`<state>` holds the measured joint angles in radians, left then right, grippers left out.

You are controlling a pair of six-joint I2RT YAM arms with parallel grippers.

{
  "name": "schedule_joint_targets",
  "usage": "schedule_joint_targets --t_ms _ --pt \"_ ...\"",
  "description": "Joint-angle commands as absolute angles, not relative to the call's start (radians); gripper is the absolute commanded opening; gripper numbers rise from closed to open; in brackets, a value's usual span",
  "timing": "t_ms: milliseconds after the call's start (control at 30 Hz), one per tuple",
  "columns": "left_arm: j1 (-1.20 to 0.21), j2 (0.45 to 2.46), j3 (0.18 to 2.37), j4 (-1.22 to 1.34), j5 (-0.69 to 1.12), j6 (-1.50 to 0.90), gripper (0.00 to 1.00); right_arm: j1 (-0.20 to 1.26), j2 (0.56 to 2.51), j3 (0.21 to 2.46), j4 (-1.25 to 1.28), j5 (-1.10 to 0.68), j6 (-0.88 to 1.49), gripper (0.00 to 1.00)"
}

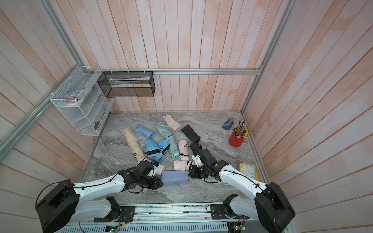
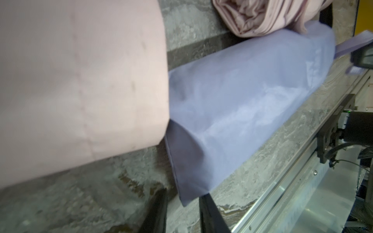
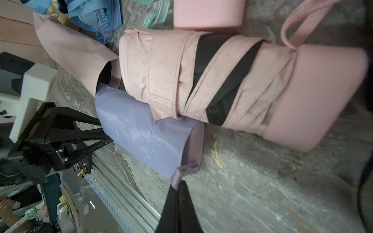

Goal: Take umbrellas out of sleeves
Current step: Take out the umbrella from the umbrella sleeve.

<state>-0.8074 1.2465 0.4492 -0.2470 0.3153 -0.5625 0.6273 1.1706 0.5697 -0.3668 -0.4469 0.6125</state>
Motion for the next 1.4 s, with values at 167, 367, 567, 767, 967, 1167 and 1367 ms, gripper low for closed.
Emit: schedule_joint_targets --t_ms 167,367,567,767,967,1167,1367 --pt "-0.817 1.280 0.486 -0.275 0.279 -0.516 0.30 0.623 1.166 0.573 -0.359 -0.457 0.614 0.00" --pt "-0.858 1.304 0.523 -0.292 0.261 -0.484 0.32 0.623 1.166 0.575 -0.359 -0.457 0.614 0.00" --pt "-0.863 1.318 0.537 -0.320 0.240 -0.465 0.26 0.624 1.161 0.571 -0.357 -0.459 0.617 0.00" --pt "-0.866 1.315 0.547 -0.342 0.178 -0.458 0.36 0.624 1.160 0.569 -0.354 -0.465 0.620 0.00" --pt "-0.870 1.332 0.557 -0.317 0.208 -0.450 0.30 0.624 1.161 0.569 -0.356 -0.463 0.618 0.00" --pt "-0.870 1.307 0.539 -0.293 0.221 -0.461 0.10 0.624 1.157 0.562 -0.356 -0.460 0.621 0.00" --pt "-0.871 1.283 0.527 -0.295 0.178 -0.501 0.00 0.623 1.149 0.552 -0.365 -0.453 0.620 0.00"
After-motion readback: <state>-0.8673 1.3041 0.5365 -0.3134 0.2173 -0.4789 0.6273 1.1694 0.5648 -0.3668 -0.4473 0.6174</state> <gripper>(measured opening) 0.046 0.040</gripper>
